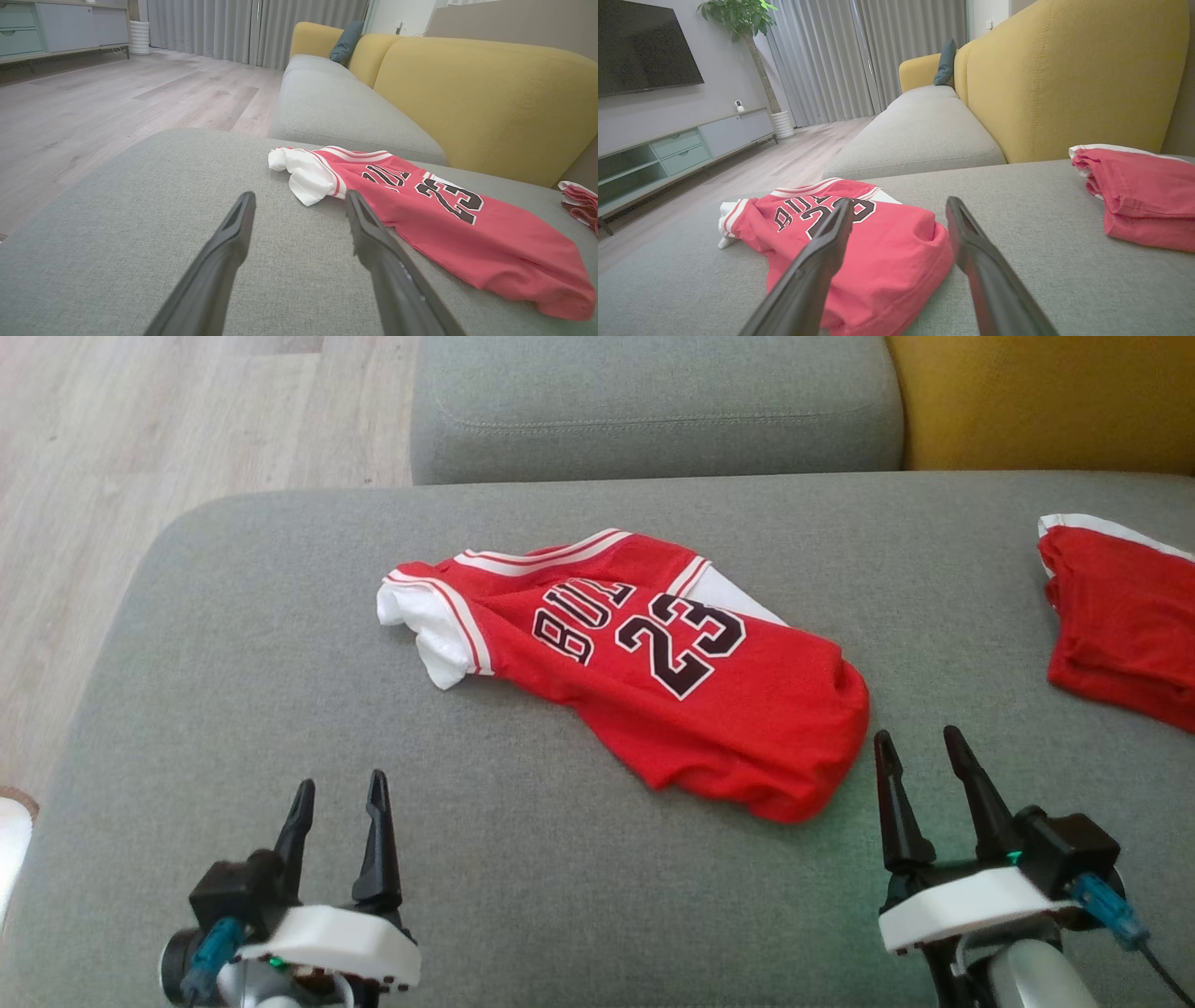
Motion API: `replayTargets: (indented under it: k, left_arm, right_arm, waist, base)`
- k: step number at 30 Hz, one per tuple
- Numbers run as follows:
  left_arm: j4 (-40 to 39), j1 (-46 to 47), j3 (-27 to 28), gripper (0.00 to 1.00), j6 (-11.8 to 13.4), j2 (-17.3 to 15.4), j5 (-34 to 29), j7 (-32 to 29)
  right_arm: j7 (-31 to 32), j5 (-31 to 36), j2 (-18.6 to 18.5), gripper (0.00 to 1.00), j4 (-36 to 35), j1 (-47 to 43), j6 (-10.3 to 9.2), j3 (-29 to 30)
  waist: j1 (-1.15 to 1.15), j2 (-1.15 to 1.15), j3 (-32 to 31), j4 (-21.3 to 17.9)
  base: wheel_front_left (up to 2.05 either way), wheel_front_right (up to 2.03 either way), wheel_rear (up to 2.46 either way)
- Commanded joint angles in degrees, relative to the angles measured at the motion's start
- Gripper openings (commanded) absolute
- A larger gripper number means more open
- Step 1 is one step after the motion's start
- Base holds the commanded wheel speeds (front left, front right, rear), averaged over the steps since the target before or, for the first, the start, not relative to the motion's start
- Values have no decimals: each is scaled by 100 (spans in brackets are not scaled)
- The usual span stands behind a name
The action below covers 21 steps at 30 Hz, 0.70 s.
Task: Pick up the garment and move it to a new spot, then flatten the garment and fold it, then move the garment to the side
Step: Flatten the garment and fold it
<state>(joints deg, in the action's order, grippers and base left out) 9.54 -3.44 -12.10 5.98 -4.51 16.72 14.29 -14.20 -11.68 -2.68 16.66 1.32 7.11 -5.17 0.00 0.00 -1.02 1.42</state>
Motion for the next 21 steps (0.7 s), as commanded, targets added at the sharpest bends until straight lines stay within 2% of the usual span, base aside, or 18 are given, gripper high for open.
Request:
replayTargets:
  k: [1,15,21]
  left_arm:
    - [-161,138,205,100,-23,17,-55,71]
    - [-166,80,211,100,-34,47,-76,71]
    - [-234,150,145,100,-46,67,-83,71]
  right_arm:
    - [-74,2,-20,100,-163,160,37,-123]
    - [-78,60,-20,100,-152,143,37,-64]
    - [243,492,-20,100,9,406,37,216]
  waist:
    - [0,0,-2,3]
    - [0,0,18,62]
    - [0,0,197,180]
  base:
    - [0,0,0]
    - [0,0,0]
    - [0,0,0]
